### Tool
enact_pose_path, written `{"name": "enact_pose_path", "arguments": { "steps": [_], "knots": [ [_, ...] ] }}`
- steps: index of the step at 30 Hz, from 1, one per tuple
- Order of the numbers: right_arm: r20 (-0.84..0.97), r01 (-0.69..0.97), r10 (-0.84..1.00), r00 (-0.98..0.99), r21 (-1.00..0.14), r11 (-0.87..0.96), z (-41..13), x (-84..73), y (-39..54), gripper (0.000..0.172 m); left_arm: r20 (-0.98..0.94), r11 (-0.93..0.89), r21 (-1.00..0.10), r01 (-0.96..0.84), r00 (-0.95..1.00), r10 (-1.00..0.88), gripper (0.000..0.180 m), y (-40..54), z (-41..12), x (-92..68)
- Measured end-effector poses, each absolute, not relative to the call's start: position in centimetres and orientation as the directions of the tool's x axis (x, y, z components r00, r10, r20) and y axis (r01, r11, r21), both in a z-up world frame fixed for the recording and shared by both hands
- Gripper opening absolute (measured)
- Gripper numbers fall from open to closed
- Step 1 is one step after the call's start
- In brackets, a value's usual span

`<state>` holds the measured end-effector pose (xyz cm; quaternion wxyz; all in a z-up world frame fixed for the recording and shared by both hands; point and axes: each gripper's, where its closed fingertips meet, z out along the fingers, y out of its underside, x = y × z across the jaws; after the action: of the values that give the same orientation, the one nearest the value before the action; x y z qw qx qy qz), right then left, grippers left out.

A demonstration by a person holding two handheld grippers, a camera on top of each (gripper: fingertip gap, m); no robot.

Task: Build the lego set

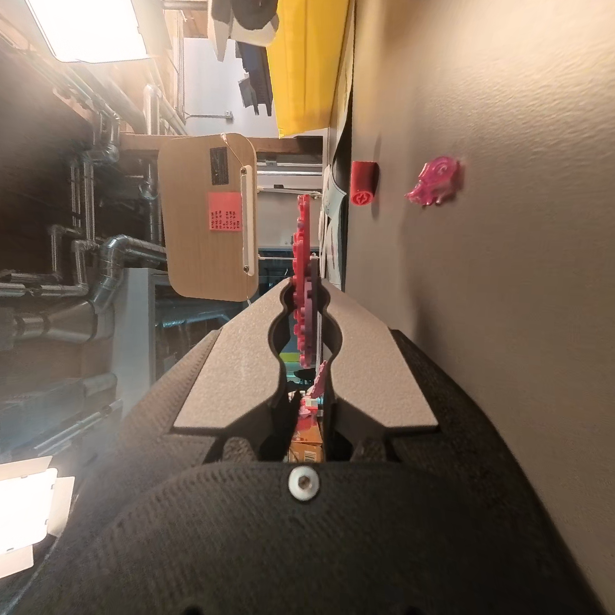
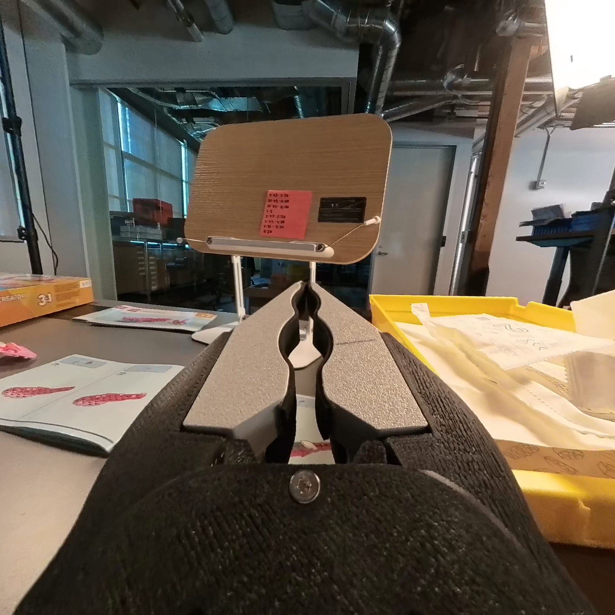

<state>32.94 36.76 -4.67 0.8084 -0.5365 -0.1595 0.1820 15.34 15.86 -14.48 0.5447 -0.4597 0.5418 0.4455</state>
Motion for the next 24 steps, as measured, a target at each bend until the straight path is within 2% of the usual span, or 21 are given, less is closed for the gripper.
{"name": "enact_pose_path", "arguments": {
  "steps": [16,20,22,24],
  "knots": [
    [0.079,-0.126,0.524,0.848,-0.931,0.344,-4.8,31.7,36.4,0.000,-1.000,0.167,-0.012,-0.986,0.012,-0.001,0.011,16.0,-14.4,15.2],
    [0.084,-0.123,0.548,0.832,-0.936,0.331,-4.8,31.1,36.1,0.000,-0.997,0.110,-0.077,-0.991,0.075,-0.024,0.011,16.3,-14.2,14.2],
    [0.042,-0.196,0.659,0.751,-0.939,0.283,-4.5,29.5,34.9,0.000,-0.989,0.073,-0.146,-0.987,0.145,-0.020,0.011,16.6,-13.7,13.4],
    [-0.016,-0.322,0.855,0.518,-0.930,0.178,-3.3,26.6,31.7,0.010,-0.975,0.045,-0.221,-0.974,0.220,-0.027,0.011,16.8,-13.3,12.6]
  ]
}}
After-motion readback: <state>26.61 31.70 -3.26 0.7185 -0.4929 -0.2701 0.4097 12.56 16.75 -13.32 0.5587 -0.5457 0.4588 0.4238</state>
